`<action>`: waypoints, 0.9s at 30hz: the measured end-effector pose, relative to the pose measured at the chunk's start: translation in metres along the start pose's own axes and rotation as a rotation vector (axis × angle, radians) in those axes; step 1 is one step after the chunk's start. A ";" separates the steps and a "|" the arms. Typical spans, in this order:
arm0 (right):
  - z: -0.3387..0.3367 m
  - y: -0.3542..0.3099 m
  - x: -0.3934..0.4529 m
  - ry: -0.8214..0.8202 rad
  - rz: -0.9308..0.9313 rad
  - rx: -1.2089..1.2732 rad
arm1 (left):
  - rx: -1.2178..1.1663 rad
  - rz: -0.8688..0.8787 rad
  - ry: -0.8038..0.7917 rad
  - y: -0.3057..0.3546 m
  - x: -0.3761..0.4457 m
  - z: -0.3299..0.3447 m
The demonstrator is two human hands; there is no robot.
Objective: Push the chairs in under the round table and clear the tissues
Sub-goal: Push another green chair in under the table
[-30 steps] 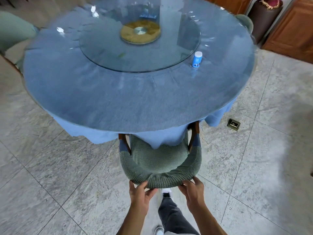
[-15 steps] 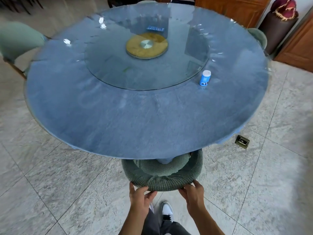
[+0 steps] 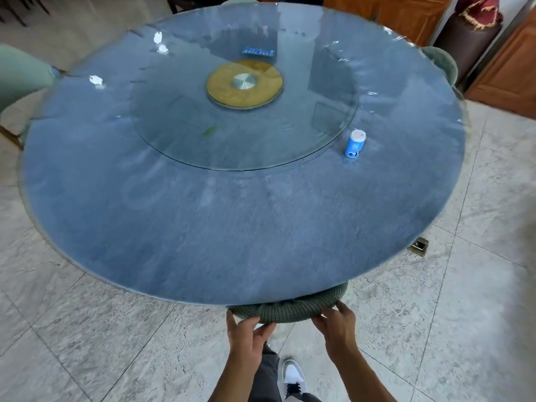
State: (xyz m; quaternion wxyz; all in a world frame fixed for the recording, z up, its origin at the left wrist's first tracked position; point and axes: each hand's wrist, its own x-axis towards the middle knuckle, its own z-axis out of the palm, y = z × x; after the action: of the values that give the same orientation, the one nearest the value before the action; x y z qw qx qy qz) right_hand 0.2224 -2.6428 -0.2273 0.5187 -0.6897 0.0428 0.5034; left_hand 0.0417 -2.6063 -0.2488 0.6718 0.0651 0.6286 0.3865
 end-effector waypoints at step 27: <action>0.013 -0.019 -0.024 0.092 -0.391 -0.639 | 0.282 0.125 0.197 0.019 -0.016 0.008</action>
State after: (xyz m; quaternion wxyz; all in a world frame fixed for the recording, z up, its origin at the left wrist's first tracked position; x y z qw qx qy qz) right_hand 0.2132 -2.6353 -0.1961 0.3611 -0.8339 -0.2256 0.3511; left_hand 0.0416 -2.5994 -0.2236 0.5658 0.1594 0.7341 0.3399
